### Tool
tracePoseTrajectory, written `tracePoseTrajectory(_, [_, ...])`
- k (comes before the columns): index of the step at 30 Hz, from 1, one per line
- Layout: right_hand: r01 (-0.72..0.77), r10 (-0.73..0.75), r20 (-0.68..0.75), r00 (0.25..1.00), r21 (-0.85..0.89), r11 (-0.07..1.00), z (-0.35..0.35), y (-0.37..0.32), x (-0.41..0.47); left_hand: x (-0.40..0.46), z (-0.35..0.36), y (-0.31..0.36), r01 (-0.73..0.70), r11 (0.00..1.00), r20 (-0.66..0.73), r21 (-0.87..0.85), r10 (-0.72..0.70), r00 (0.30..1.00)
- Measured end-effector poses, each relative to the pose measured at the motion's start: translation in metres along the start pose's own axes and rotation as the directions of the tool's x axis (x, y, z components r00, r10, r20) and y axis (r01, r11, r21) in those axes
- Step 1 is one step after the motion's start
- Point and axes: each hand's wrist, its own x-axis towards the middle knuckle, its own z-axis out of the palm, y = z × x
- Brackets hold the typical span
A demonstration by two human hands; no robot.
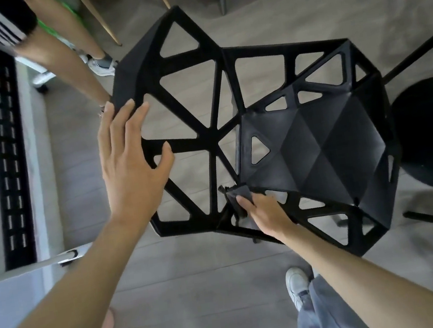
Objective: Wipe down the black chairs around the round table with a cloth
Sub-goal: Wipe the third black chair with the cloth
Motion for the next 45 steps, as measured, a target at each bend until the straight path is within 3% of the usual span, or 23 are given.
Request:
tracePoseTrajectory(2, [0.002,-0.006,0.044,0.999,0.08,0.997,-0.005,0.006,-0.006,0.0,0.0,0.001,0.004,1.0,-0.001,-0.004,-0.004,1.0])
tracePoseTrajectory(4, [-0.015,0.013,0.104,0.994,0.017,1.0,0.0,0.005,0.005,0.001,0.0,0.002,-0.004,1.0,-0.008,0.008,0.004,1.0])
tracePoseTrajectory(11, [-0.199,0.183,0.094,0.979,0.207,0.958,0.008,-0.005,0.021,0.001,-0.001,0.004,0.011,0.999,0.024,0.04,-0.012,1.0])
tracePoseTrajectory(15, [-0.014,0.008,0.026,1.0,0.22,0.975,-0.01,-0.023,-0.006,0.002,-0.003,0.004,0.021,0.999,0.04,0.032,-0.022,0.999])
tracePoseTrajectory(18, [0.093,-0.093,0.05,0.994,0.005,0.996,-0.017,-0.049,-0.026,0.002,-0.003,0.004,0.015,0.999,0.043,0.045,-0.016,0.999])
tracePoseTrajectory(22, [0.208,-0.214,0.019,0.977,-0.33,0.921,-0.021,-0.058,-0.051,0.001,-0.004,0.004,0.008,0.999,0.045,0.04,-0.01,0.999])
tracePoseTrajectory(25, [0.251,-0.263,-0.034,0.964,-0.2,0.947,-0.014,-0.055,-0.075,0.001,-0.004,0.003,0.004,1.0,0.044,0.016,-0.005,0.999])
tracePoseTrajectory(27, [0.321,-0.351,-0.088,0.932,-0.249,0.914,-0.006,-0.051,-0.084,0.0,-0.003,0.002,0.0,1.0,0.042,-0.008,0.0,0.999])
tracePoseTrajectory(31, [0.263,-0.305,-0.075,0.949,-0.342,0.902,-0.003,-0.056,-0.077,-0.002,-0.003,0.002,-0.021,0.999,0.032,-0.041,0.022,0.999])
tracePoseTrajectory(33, [0.155,-0.175,-0.007,0.985,-0.427,0.891,-0.006,-0.066,-0.062,-0.002,-0.003,0.001,-0.026,0.999,0.032,-0.045,0.027,0.999])
tracePoseTrajectory(35, [-0.038,0.03,-0.033,0.999,-0.292,0.956,-0.011,-0.064,-0.039,-0.002,-0.003,0.0,-0.031,0.998,0.03,-0.056,0.032,0.999])
tracePoseTrajectory(37, [-0.118,0.12,0.005,0.993,-0.142,0.983,-0.009,-0.053,-0.02,-0.002,-0.002,-0.001,-0.035,0.997,0.02,-0.063,0.037,0.999])
tracePoseTrajectory(40, [-0.121,0.12,-0.008,0.993,-0.061,0.991,-0.004,-0.048,-0.02,-0.002,-0.001,-0.001,-0.032,0.997,0.016,-0.068,0.033,0.999])
tracePoseTrajectory(45, [0.031,-0.039,-0.078,0.996,-0.096,0.995,-0.007,-0.053,-0.061,-0.002,0.0,-0.003,-0.036,0.996,0.017,-0.079,0.037,0.999])
